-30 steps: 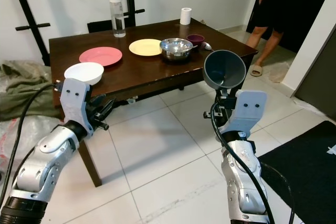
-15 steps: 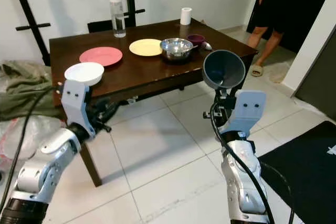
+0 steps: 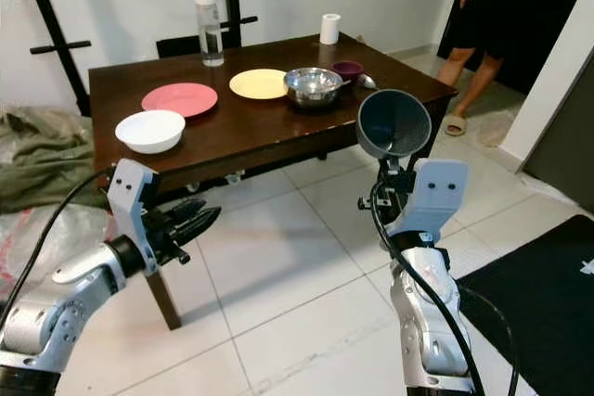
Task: Setting the table
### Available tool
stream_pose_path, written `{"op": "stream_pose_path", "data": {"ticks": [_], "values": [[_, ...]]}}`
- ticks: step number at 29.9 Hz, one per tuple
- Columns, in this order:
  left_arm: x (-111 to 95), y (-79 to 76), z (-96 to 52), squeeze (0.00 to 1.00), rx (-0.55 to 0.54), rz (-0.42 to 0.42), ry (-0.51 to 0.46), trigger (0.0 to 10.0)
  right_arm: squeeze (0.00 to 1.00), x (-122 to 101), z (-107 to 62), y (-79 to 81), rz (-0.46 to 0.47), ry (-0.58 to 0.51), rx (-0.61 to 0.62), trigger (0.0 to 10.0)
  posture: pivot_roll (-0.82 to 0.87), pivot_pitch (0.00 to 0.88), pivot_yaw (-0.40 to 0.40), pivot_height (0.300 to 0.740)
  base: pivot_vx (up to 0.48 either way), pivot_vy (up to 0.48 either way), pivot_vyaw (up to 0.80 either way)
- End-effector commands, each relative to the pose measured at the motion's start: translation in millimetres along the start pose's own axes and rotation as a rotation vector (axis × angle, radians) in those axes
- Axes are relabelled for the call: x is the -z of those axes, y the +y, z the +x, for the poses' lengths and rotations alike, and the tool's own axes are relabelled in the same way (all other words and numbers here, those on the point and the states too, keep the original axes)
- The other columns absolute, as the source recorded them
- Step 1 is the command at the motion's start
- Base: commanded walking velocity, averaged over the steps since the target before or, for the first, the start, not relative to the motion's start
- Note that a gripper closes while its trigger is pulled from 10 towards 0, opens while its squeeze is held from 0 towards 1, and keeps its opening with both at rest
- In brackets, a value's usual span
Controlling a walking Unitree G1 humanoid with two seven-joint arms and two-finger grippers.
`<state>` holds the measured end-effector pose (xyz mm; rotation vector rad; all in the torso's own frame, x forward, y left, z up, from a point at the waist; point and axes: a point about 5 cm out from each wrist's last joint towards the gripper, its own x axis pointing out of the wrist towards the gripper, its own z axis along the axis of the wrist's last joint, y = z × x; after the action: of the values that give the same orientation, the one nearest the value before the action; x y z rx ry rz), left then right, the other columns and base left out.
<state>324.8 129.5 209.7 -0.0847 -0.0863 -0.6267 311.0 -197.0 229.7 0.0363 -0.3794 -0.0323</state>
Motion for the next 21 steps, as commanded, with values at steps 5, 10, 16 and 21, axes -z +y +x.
{"op": "stream_pose_path", "data": {"ticks": [5, 10, 16, 21], "values": [[-11.0, 12.9, 3.7, 0.00, -0.161, 0.016, -0.071, 10.0, 0.00, -0.3, 0.6, 1.5, 0.009, -0.009, -0.006, 10.0, 0.00, 0.031, 0.098, 0.740, 0.000, 0.000, 0.00], [-15.2, 16.4, 3.5, 0.00, -0.213, 0.040, -0.096, 10.0, 0.00, 0.5, -0.5, 3.0, 0.008, -0.008, -0.009, 10.0, 0.00, 0.030, 0.100, 0.740, 0.000, 0.000, 0.00], [-12.6, 18.3, 4.5, 0.00, -0.246, 0.051, -0.070, 10.0, 0.00, 0.7, -1.3, 2.9, 0.007, -0.006, -0.008, 10.0, 0.00, 0.028, 0.101, 0.740, 0.000, 0.000, 0.00], [-10.9, 16.7, 6.0, 0.00, -0.243, 0.068, -0.055, 10.0, 0.00, 0.8, -1.4, 2.4, 0.007, -0.006, -0.006, 10.0, 0.00, 0.028, 0.101, 0.740, 0.000, 0.000, 0.00]]}}
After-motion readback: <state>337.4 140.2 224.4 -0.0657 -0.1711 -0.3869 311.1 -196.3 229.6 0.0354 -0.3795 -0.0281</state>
